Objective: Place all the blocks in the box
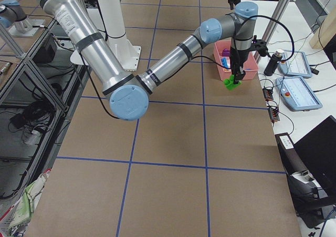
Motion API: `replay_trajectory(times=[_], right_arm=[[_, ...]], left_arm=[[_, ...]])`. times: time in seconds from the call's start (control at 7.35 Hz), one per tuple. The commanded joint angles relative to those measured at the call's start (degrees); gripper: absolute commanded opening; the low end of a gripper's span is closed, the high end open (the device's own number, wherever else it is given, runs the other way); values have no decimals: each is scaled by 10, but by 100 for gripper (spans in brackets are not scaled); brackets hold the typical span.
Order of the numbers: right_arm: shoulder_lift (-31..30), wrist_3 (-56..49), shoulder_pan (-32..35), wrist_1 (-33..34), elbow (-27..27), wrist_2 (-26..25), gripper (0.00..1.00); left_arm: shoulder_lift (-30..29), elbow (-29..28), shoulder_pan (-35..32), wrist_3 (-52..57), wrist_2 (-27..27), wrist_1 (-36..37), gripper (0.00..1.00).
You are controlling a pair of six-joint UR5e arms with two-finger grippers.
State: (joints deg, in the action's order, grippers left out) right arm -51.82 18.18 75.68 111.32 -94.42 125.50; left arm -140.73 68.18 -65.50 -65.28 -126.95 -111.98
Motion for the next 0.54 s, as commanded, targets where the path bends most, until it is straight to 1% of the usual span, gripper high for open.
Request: replay_trajectory(times=[0.0,0.14,0.27,0.41], right_arm=[[154,105,-71,-26,127,0,0],[186,134,-92,-100,195,0,0],[193,200,-116,-210,244,-4,0],[210,253,-138,-315,302,-7,0]], left_arm=[[95,111,-51,166,-5,109,100],[144,144,-64,229,1,119,100],[208,176,-75,316,10,117,100],[264,206,-74,348,38,114,100]])
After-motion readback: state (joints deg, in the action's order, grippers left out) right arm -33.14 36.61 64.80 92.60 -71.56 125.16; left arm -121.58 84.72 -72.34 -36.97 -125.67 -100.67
